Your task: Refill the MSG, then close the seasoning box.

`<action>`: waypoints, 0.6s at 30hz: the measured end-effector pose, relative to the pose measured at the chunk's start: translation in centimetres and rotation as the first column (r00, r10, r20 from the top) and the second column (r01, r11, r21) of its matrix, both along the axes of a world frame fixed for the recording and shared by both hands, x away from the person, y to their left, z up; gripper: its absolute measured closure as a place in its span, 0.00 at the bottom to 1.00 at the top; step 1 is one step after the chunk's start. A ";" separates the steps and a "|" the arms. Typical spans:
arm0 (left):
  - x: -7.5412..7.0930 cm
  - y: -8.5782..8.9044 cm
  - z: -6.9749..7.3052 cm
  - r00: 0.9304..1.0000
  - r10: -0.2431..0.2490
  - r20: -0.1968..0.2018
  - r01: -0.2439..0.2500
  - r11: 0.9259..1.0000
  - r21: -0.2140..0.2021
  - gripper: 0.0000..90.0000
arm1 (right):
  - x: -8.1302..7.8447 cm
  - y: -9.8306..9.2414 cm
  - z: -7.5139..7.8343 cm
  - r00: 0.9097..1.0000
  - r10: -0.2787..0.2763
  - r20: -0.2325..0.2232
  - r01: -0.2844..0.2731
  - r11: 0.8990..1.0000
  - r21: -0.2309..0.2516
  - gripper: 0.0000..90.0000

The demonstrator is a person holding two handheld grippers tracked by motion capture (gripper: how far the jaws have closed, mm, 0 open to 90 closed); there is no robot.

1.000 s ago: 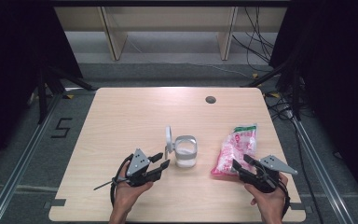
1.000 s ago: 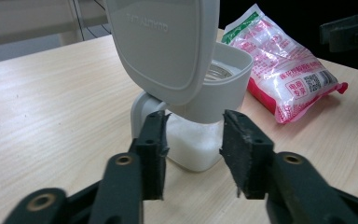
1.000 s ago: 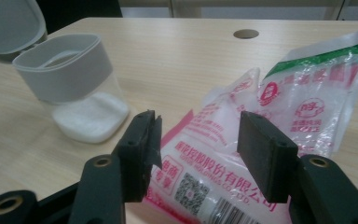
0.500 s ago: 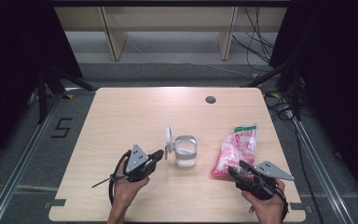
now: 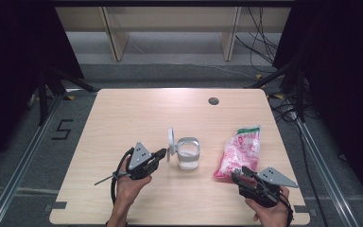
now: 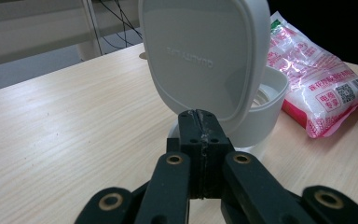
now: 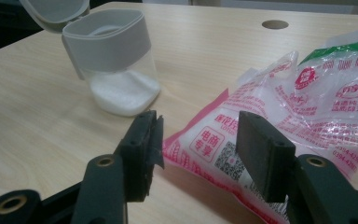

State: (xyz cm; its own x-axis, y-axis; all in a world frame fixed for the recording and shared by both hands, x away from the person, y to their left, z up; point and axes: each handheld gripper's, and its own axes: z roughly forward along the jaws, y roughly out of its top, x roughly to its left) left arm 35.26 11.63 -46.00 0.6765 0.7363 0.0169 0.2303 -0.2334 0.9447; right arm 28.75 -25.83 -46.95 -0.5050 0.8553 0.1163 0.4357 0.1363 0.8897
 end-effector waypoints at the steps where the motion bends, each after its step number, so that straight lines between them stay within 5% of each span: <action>1: 0.1 -0.1 0.1 1.000 -0.002 -0.001 0.002 1.000 0.002 0.99 | -0.1 0.1 0.0 1.000 -0.008 -0.010 0.008 1.000 0.006 0.55; 8: 0.4 -0.5 0.5 1.000 -0.014 0.004 0.014 1.000 -0.003 1.00 | -1.0 0.5 -0.4 0.999 0.039 -0.035 -0.041 0.998 -0.050 0.55; 18: 0.8 -0.4 1.0 1.000 -0.006 0.002 0.006 1.000 0.001 1.00 | -2.0 0.9 -0.7 0.997 0.059 -0.045 -0.061 0.997 -0.044 0.55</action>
